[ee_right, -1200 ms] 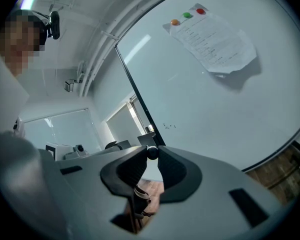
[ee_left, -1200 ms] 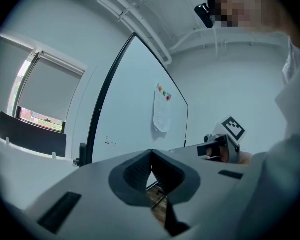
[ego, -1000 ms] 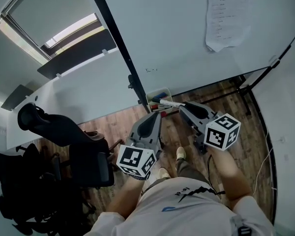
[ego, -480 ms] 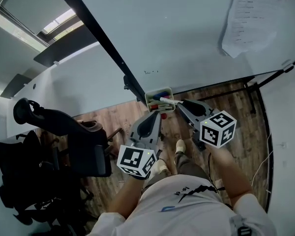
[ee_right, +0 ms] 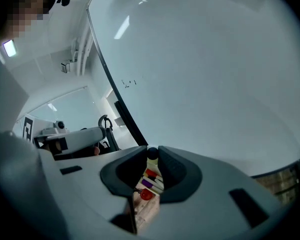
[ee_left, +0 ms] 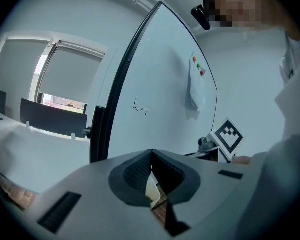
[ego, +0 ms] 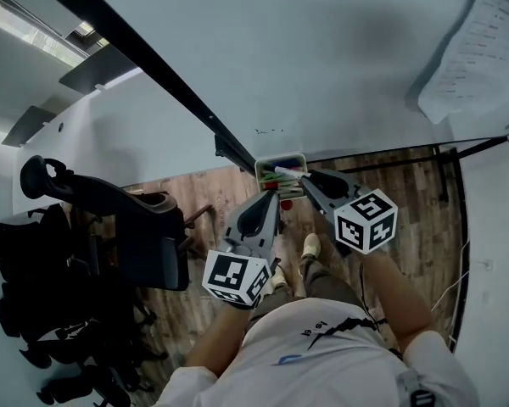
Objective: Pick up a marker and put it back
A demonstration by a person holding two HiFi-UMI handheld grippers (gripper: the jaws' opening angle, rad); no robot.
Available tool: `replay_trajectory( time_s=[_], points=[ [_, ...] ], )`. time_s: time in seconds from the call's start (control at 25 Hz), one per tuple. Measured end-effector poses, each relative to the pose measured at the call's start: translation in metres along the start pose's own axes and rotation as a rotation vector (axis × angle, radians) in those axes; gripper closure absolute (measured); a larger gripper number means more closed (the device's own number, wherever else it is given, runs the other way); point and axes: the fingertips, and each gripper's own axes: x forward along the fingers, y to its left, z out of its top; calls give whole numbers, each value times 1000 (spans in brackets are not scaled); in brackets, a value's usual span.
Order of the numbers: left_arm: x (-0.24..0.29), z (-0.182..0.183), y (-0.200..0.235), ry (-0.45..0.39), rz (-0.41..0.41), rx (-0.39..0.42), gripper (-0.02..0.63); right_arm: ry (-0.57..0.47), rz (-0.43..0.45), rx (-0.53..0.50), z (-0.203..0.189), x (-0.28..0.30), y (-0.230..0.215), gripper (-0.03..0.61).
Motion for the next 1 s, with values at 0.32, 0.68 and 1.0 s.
replay_trajectory(
  time_s=[0.32, 0.68, 1.0],
  points=[
    [6, -7, 11, 16, 35, -14, 603, 67, 20, -9, -16, 26, -11, 503],
    [6, -10, 21, 21, 58, -18, 603, 138, 9, -40, -37, 43, -20, 502],
    [7, -8, 16, 20, 31, -14, 603, 134, -64, -86, -34, 34, -29, 497]
  ],
)
